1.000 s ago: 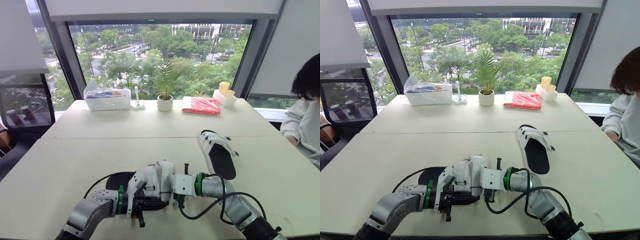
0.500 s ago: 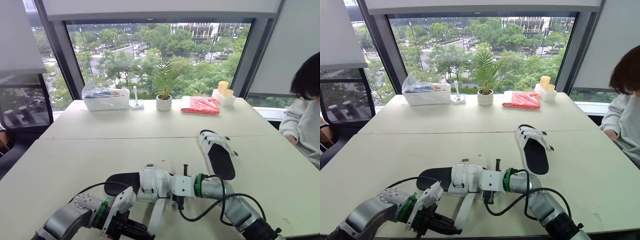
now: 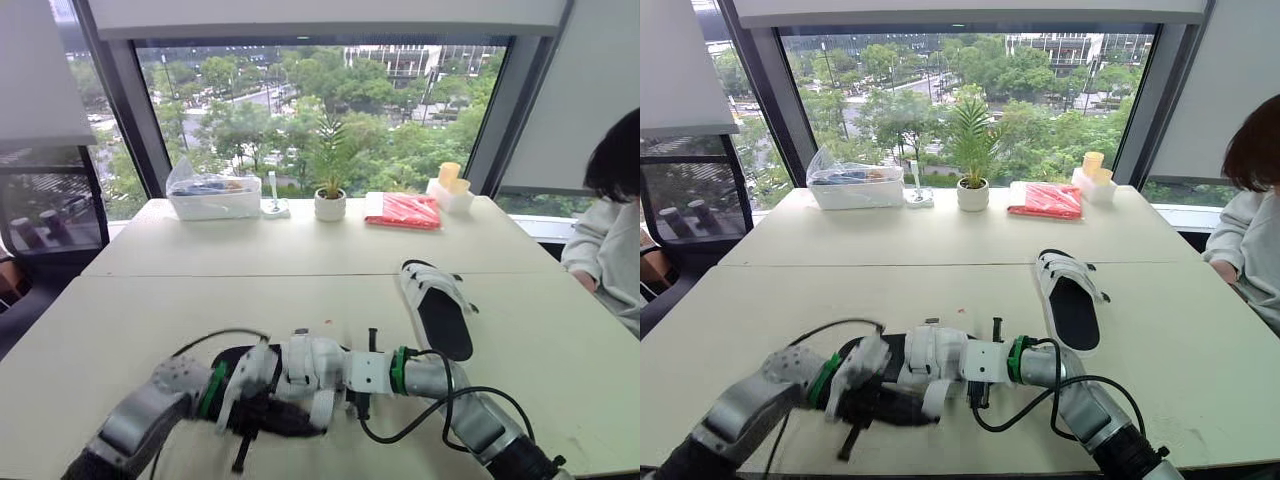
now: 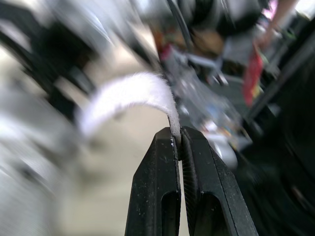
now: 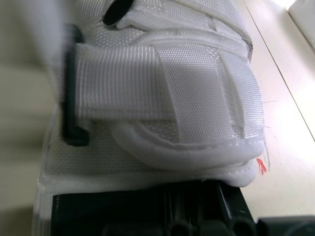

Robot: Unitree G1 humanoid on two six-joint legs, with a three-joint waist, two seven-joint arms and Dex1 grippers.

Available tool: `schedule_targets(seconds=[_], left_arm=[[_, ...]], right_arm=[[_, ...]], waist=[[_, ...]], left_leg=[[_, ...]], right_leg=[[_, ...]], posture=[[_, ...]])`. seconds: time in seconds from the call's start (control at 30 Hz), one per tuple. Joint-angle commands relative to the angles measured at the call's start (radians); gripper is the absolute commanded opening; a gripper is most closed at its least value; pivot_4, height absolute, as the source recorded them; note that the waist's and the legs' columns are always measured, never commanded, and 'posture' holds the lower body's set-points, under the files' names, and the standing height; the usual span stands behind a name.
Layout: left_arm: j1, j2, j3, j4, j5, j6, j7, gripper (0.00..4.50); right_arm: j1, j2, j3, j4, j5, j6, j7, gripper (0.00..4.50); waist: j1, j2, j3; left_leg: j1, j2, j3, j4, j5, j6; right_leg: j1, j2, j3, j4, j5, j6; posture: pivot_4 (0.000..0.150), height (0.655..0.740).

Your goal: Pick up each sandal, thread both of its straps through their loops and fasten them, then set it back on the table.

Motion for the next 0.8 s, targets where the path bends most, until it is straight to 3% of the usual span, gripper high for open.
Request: schedule_targets(seconds=[0.03, 0.2, 0.53, 0.67, 0.8], left_arm=[[-0.125, -0.079, 0.093, 0.038, -0.093, 0.091, 0.115, 0.02], [-0.227, -0.166, 0.111, 0.154, -0.093, 0.171, 0.184, 0.02], [-0.296, -0.19, 0.104, 0.29, -0.07, 0.286, 0.199, 0.02], [-0.299, -0.184, 0.14, 0.3, -0.078, 0.324, 0.233, 1.48], [-0.292, -0.184, 0.17, 0.311, -0.073, 0.36, 0.281, 3.57]], right_arm=[[0.054, -0.007, 0.096, 0.133, -0.047, 0.038, 0.065, 0.0], [0.034, 0.001, 0.096, 0.151, -0.049, 0.032, 0.06, 0.0], [0.025, 0.003, 0.09, 0.16, -0.054, 0.037, 0.049, 0.0], [0.028, 0.001, 0.089, 0.157, -0.059, 0.041, 0.042, 0.0], [0.03, 0.004, 0.09, 0.16, -0.058, 0.038, 0.04, 0.0]], waist=[[-0.005, 0.0, 0.001], [-0.005, -0.005, 0.005], [-0.004, -0.006, 0.008], [-0.004, -0.006, 0.008], [-0.005, -0.005, 0.007]], left_leg=[[0.0, 0.0, 0.0, 0.0, 0.0, 0.0], [0.0, -0.001, -0.001, 0.001, 0.001, -0.001], [0.001, -0.001, -0.001, 0.002, 0.003, -0.005], [0.001, -0.001, -0.002, 0.002, 0.004, -0.006], [0.002, -0.001, -0.002, 0.002, 0.004, -0.006]], right_leg=[[0.0, 0.001, 0.0, 0.0, 0.0, 0.001], [0.0, 0.002, 0.0, 0.002, 0.004, 0.008], [0.001, 0.002, 0.0, 0.004, 0.004, 0.008], [0.001, 0.002, 0.0, 0.004, 0.005, 0.008], [0.001, 0.002, 0.0, 0.004, 0.005, 0.008]], posture=[[0.15, 0.7374], [0.15, 0.7374], [0.15, 0.7374], [0.15, 0.7374], [0.15, 0.7374]])
